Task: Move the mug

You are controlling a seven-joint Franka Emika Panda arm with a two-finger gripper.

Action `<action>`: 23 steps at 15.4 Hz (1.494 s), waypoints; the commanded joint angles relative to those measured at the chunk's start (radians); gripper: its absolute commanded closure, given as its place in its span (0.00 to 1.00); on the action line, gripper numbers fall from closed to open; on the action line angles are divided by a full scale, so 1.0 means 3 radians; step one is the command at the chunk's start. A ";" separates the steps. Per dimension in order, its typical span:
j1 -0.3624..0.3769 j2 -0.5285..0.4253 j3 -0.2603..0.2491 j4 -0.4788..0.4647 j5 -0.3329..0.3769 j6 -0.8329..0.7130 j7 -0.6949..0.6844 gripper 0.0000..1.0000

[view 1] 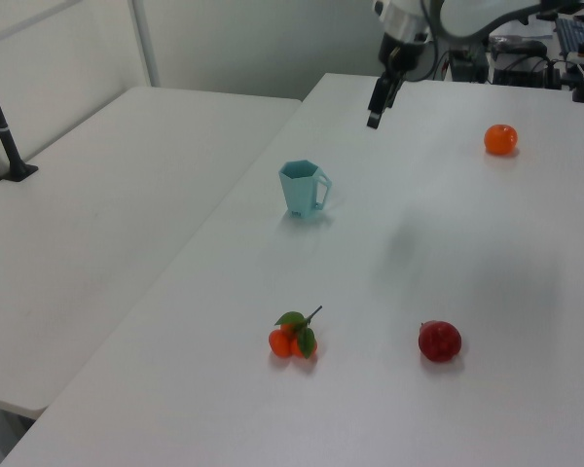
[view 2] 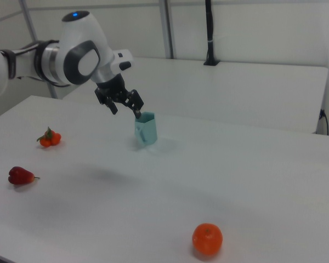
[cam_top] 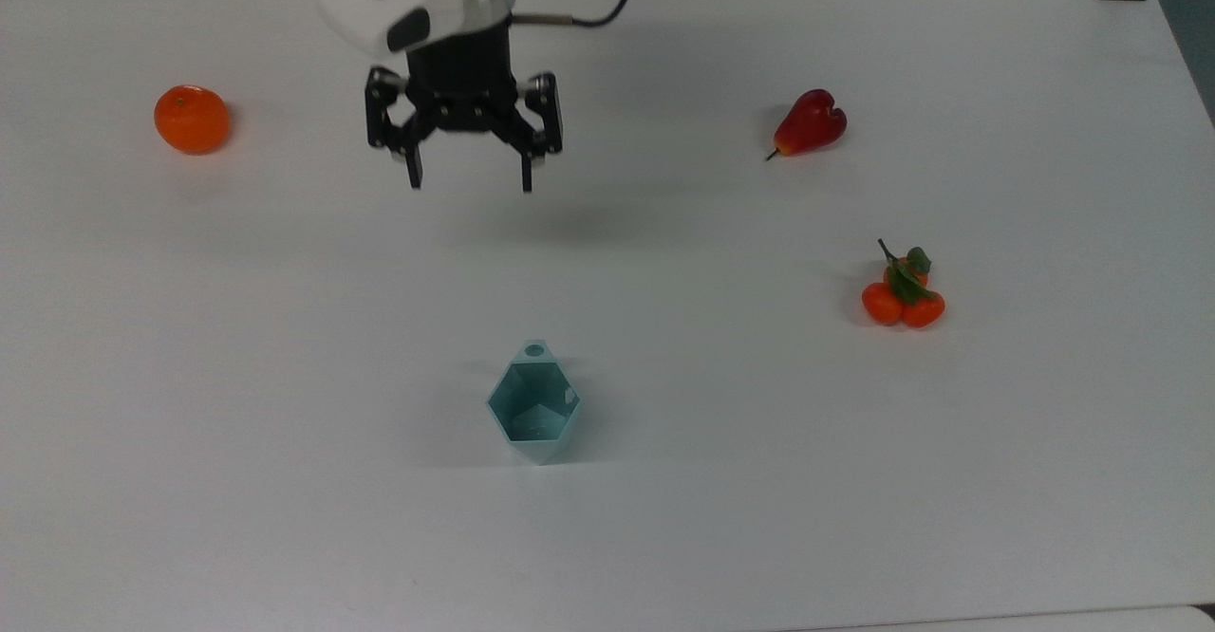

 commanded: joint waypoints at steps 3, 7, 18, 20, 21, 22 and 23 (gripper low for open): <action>0.0102 0.0548 -0.0012 0.0184 0.0021 0.0626 0.0106 0.00; 0.0164 0.0829 -0.0012 0.0194 0.0021 0.1025 0.0137 0.00; 0.0235 0.1173 -0.0017 0.0194 -0.0249 0.1634 0.0383 0.70; 0.0235 0.1173 -0.0017 0.0194 -0.0270 0.1634 0.0388 0.83; 0.0240 0.1168 -0.0017 0.0189 -0.0275 0.1629 0.0388 0.85; 0.0241 0.1162 -0.0022 0.0189 -0.0275 0.1629 0.0388 0.88; 0.0241 0.1152 -0.0022 0.0189 -0.0275 0.1629 0.0388 0.89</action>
